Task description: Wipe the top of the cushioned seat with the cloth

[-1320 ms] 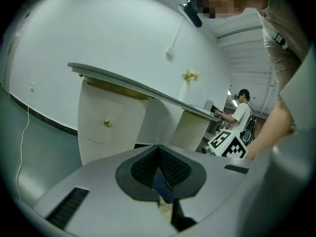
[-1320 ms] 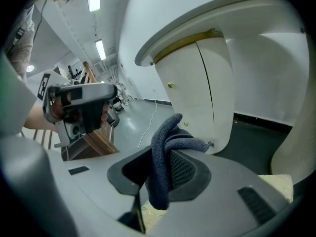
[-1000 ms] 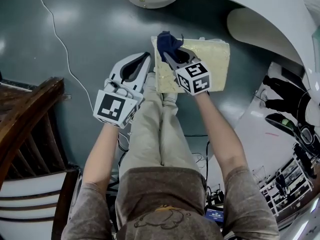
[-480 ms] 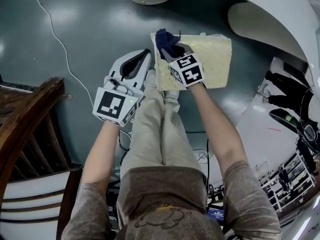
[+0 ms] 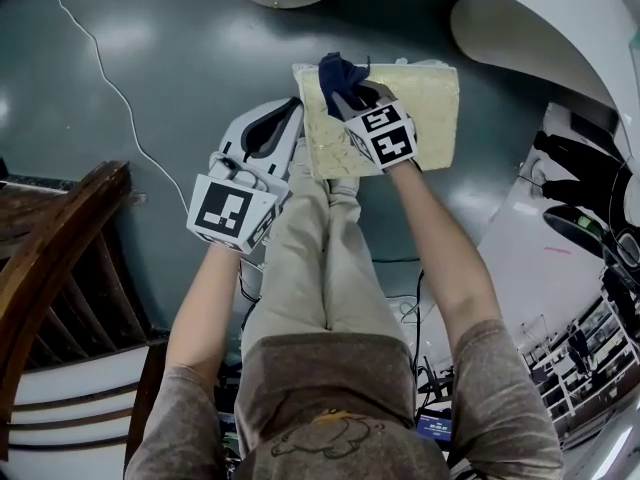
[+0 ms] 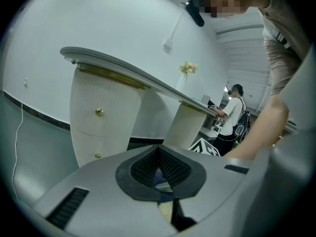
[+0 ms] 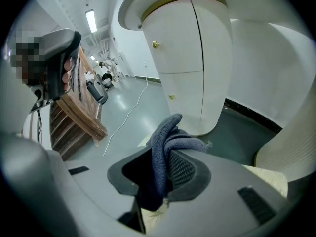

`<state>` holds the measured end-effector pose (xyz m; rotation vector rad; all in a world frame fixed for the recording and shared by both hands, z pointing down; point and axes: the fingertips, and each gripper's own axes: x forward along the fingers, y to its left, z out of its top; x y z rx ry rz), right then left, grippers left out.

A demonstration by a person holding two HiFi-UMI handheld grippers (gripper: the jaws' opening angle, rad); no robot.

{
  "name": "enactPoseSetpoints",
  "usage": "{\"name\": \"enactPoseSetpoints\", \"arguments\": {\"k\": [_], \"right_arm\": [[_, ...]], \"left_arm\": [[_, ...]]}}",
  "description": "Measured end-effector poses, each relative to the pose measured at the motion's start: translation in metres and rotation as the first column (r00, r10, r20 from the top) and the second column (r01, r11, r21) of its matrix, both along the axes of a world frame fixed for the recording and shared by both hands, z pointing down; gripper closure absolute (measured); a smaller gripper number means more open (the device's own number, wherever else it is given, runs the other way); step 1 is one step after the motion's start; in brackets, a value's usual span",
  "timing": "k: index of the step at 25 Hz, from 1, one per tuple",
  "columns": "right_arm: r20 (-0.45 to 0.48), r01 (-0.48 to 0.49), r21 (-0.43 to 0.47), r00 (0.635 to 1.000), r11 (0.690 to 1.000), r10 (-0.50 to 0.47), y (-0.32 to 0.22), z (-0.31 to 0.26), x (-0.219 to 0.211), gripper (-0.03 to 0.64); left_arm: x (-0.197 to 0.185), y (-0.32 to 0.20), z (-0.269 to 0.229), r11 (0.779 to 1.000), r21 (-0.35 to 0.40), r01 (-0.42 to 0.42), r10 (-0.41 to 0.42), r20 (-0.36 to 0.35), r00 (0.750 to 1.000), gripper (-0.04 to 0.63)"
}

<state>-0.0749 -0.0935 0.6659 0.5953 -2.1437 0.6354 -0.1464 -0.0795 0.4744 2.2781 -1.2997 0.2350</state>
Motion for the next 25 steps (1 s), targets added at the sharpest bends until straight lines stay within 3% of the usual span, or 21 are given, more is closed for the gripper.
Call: {"name": "enactPoseSetpoints", "arguments": {"k": [25], "right_arm": [[-0.136,-0.105,0.067,0.984,0.992,0.113,-0.062,0.001,0.175,0.517]], "left_arm": [[0.057,-0.02,-0.003,0.995,-0.017,-0.095,0.095,0.009,0.995,0.578]]}}
